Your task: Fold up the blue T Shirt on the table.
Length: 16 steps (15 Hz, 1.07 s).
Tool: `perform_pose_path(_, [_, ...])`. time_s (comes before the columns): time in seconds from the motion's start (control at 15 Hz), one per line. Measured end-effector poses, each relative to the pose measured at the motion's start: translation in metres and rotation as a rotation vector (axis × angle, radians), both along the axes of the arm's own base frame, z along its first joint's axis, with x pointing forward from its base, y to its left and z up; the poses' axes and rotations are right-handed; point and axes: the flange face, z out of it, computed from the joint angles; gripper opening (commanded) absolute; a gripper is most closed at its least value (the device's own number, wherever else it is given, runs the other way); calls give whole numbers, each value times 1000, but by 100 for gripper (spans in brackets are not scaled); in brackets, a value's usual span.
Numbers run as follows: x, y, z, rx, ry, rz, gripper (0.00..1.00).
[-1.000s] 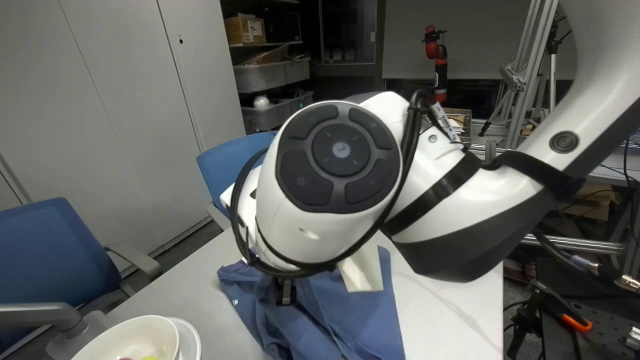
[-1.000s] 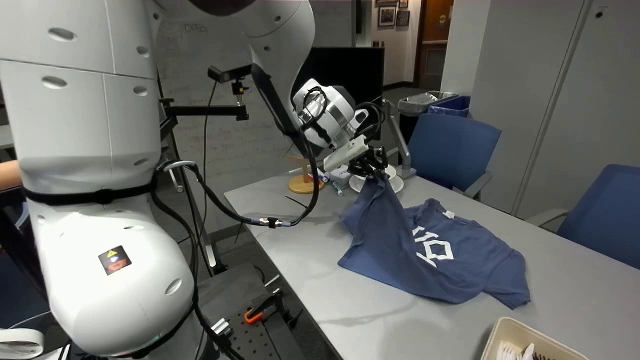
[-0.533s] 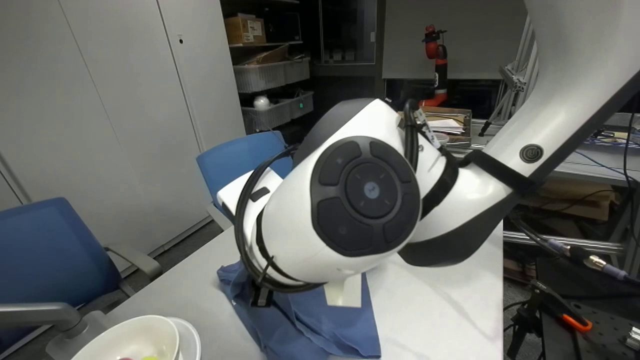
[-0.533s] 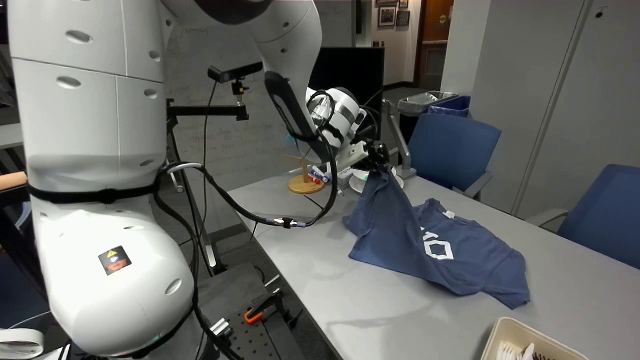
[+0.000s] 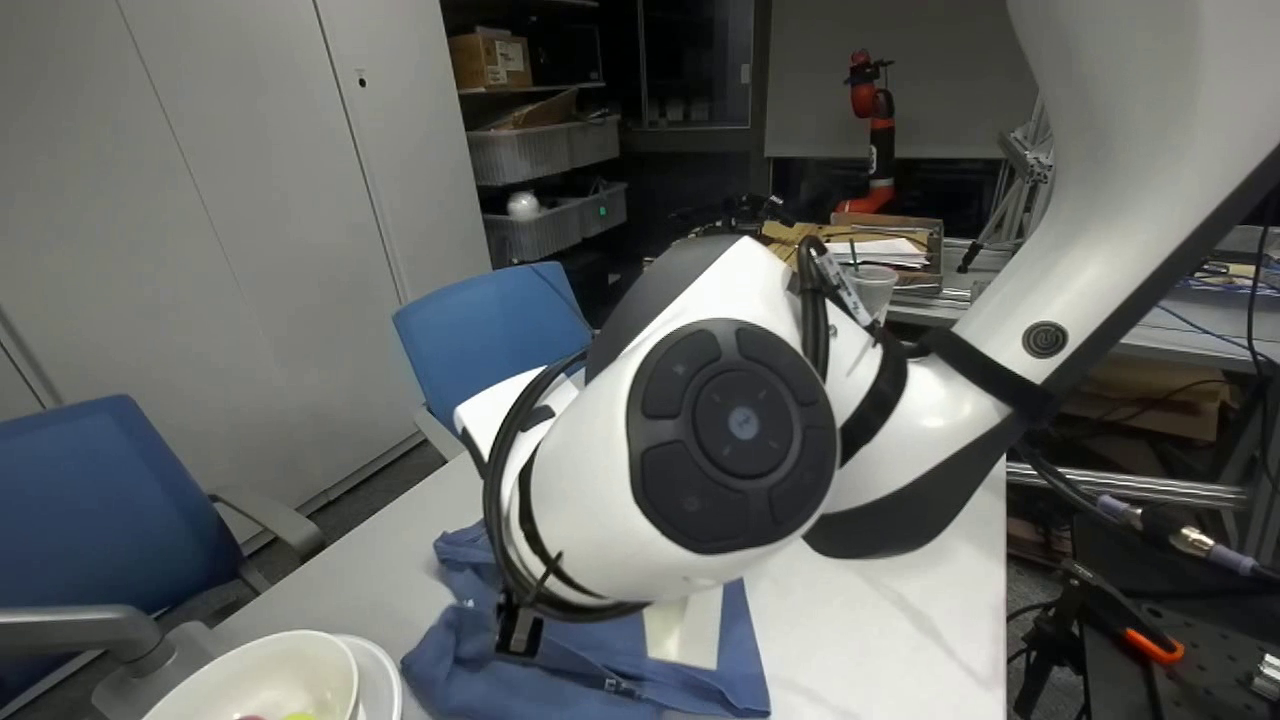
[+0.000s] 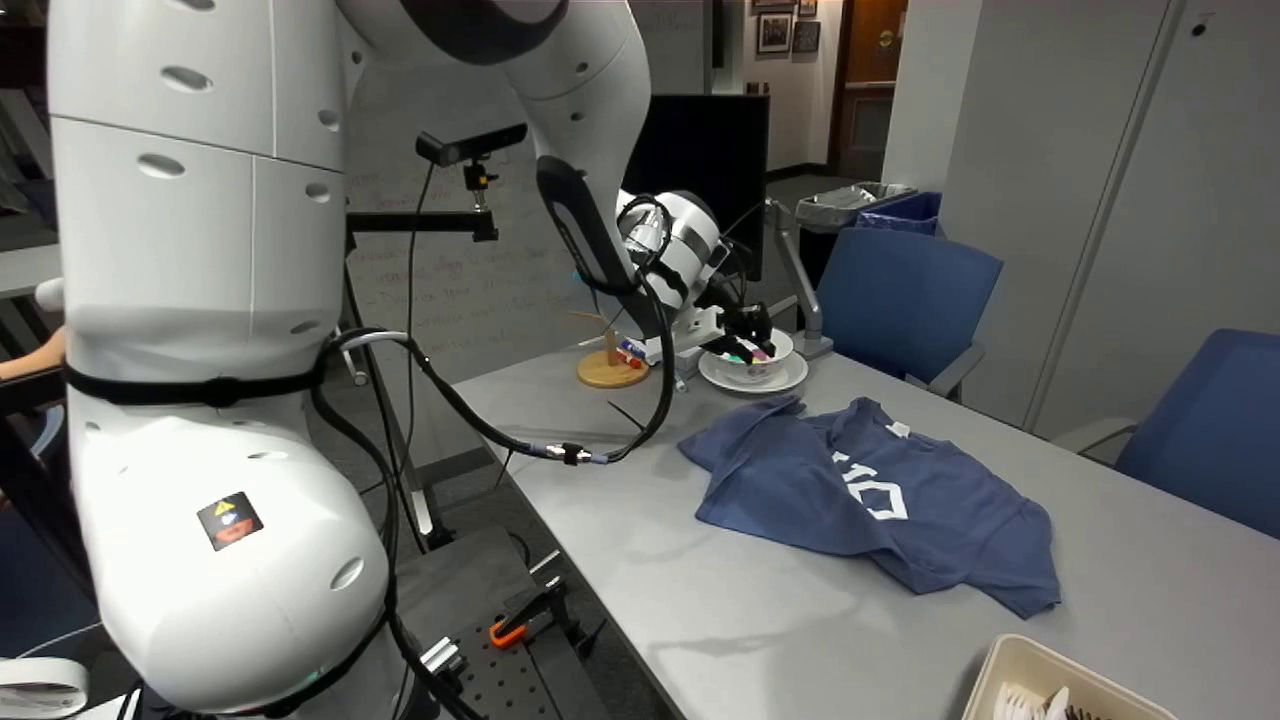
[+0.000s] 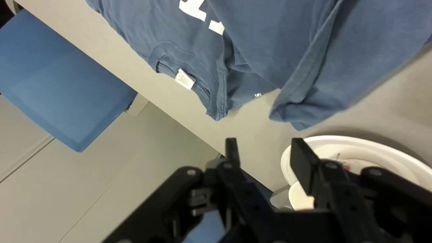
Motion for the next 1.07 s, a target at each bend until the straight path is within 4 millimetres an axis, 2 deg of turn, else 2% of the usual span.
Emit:
perform_pose_path(0.2, [-2,3,-5,39,21,-10,98])
perform_pose_path(0.27, [-3,3,-8,53,48,-32,100])
perform_pose_path(0.6, [-20,2,-35,64,315,-114,100])
perform_pose_path(1.07, [-28,1,-34,43,657,-166,100])
